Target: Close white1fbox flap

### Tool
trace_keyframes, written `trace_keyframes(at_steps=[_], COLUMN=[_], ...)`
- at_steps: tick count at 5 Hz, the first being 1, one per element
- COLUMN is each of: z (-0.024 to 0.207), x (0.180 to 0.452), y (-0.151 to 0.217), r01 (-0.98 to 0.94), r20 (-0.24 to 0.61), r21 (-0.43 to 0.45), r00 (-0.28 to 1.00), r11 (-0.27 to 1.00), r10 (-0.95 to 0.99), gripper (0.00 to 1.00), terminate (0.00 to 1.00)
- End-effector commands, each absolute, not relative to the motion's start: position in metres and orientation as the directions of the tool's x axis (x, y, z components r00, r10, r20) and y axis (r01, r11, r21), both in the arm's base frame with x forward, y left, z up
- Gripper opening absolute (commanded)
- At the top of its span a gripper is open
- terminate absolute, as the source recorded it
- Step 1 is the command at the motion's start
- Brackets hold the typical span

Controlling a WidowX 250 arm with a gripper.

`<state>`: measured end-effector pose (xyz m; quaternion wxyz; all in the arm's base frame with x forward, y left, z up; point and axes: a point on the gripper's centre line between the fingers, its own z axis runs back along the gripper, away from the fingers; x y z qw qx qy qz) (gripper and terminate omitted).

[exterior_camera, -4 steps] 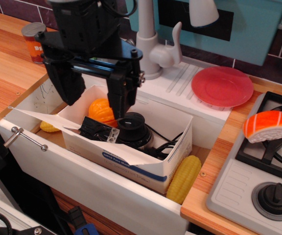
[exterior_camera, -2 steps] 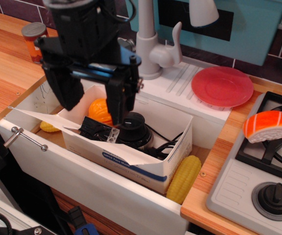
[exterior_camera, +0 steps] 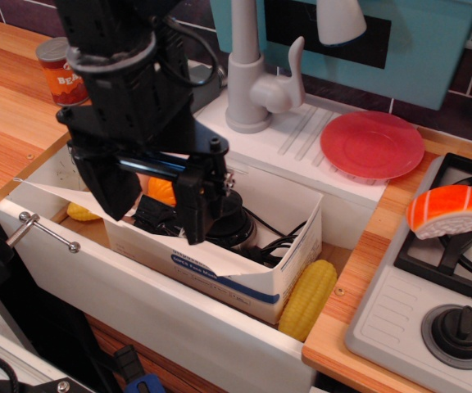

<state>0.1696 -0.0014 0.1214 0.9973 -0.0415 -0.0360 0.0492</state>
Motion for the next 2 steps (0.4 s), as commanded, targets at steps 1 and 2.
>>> trace_keyframes(at_steps=[1, 2], z=[0.1025, 0.0942], x=[0.1691, 0.1674], y=[0.0052, 0.0063], r01=[-0.105, -0.092], r20=[0.101, 0.113], r21=[-0.125, -0.131], r00=[0.988, 0.988], r11=[0.987, 0.987], r10=[0.118, 0.107], gripper=[1.00, 1.00], terminate=[0.00, 0.00])
